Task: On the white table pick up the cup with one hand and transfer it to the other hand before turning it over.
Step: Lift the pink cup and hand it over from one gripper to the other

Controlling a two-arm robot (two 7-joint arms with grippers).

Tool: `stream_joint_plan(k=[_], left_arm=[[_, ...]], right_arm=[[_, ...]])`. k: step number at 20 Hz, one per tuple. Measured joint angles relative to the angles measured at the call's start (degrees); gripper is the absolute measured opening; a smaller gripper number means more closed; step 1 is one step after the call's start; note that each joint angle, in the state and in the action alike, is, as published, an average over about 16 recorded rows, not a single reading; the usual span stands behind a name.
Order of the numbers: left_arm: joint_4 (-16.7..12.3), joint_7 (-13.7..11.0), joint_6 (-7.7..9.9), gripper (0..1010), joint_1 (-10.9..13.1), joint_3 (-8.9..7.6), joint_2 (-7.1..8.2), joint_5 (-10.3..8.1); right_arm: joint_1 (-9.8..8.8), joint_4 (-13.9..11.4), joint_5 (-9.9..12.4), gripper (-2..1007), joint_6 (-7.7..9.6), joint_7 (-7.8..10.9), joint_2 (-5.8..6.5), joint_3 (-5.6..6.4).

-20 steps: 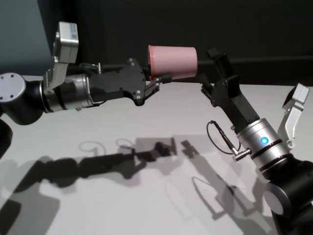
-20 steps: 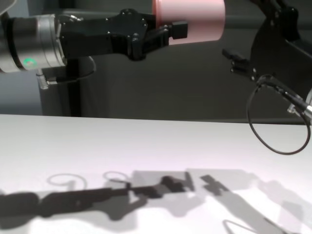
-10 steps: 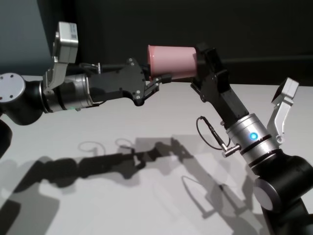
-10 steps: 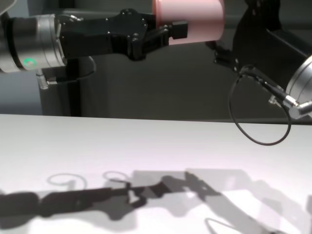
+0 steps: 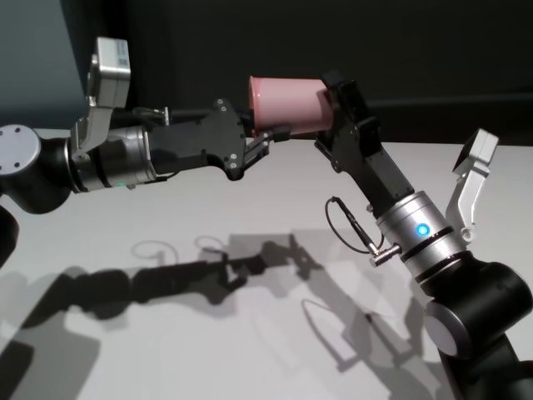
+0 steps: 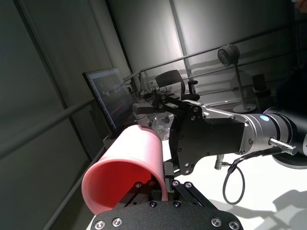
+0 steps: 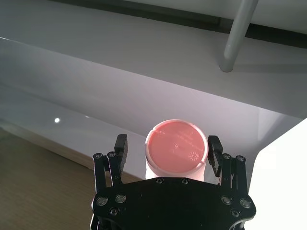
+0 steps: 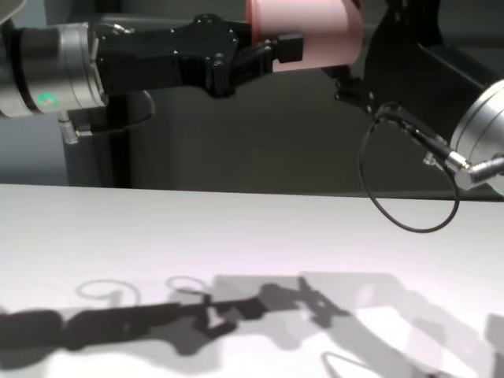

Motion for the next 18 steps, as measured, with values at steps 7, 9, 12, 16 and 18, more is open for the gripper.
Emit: stream_joint_plan(k=[7,9,12,16,18], left_arm=[[0.0,0.0,0.0,43,0.0,0.0,0.0,0.0],[0.0,0.0,0.0,43,0.0,0.0,0.0,0.0],[0.0,0.0,0.0,43,0.0,0.0,0.0,0.0],[0.0,0.0,0.0,43,0.0,0.0,0.0,0.0],[0.0,0.0,0.0,43,0.0,0.0,0.0,0.0]], right_arm=[[0.54,0.57,0.02,1000,-1.18,0.02,0.69,-1.11],[0.7,0.75,0.01,1000,-1.51,0.01,0.89,-1.41],[0.93,1.02,0.05,1000,-2.0,0.01,1.19,-1.84],[1.21,1.32,0.2,1000,-2.52,-0.05,1.56,-2.36],[1.3,1.41,0.31,1000,-2.76,-0.13,1.73,-2.59]])
